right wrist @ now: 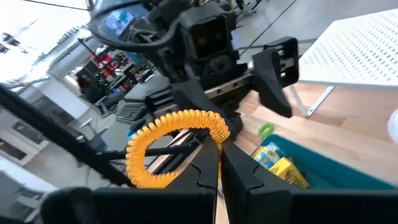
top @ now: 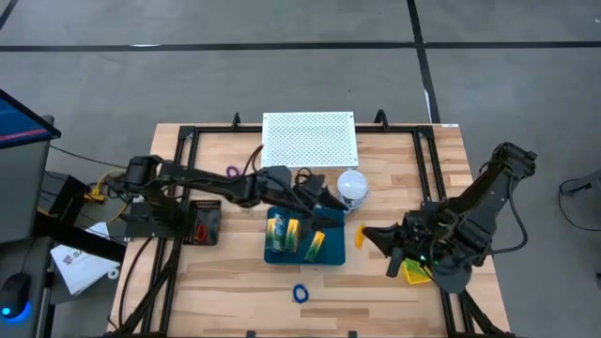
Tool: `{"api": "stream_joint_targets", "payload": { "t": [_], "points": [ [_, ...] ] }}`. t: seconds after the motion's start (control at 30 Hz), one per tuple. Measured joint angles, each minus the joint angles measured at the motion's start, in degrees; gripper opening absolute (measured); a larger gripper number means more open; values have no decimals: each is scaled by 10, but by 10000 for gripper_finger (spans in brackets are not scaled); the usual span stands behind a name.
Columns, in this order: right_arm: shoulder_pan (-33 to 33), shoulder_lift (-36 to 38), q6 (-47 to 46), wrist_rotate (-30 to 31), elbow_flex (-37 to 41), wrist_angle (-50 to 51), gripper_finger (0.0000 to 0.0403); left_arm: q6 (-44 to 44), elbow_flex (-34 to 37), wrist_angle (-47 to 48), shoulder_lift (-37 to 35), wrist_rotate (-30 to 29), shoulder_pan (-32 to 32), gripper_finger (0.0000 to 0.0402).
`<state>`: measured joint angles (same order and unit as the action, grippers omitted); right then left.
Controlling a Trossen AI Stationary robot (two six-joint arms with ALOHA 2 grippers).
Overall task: Pick & Place Office Desk Supplies
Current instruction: Put the yellow spring keychain into the black bin
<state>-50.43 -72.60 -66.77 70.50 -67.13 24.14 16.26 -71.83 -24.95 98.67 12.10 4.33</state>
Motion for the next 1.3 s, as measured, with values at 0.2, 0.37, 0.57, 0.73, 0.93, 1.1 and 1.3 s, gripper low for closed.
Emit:
{"api": "stream_joint_targets", "payload": {
  "t": [0.2,0.37,0.57,0.73,0.93,1.1,1.3],
  "points": [
    [18,-1,18,-10,0,-3,0,0,-42,3,27,14,1,221],
    [35,-1,29,-17,0,-9,0,0,-49,-1,28,15,3,221],
    [59,-1,54,-38,0,-20,0,0,-49,1,28,24,3,221],
    [78,-1,101,-61,0,-51,0,2,-49,1,28,25,3,221],
    [87,-1,104,-74,0,-50,0,6,-49,1,28,29,3,220],
    [94,-1,111,-77,0,-50,0,7,-49,1,28,29,3,209],
    [93,-1,113,-77,0,-50,0,7,-49,1,28,32,3,192]
  ]
}}
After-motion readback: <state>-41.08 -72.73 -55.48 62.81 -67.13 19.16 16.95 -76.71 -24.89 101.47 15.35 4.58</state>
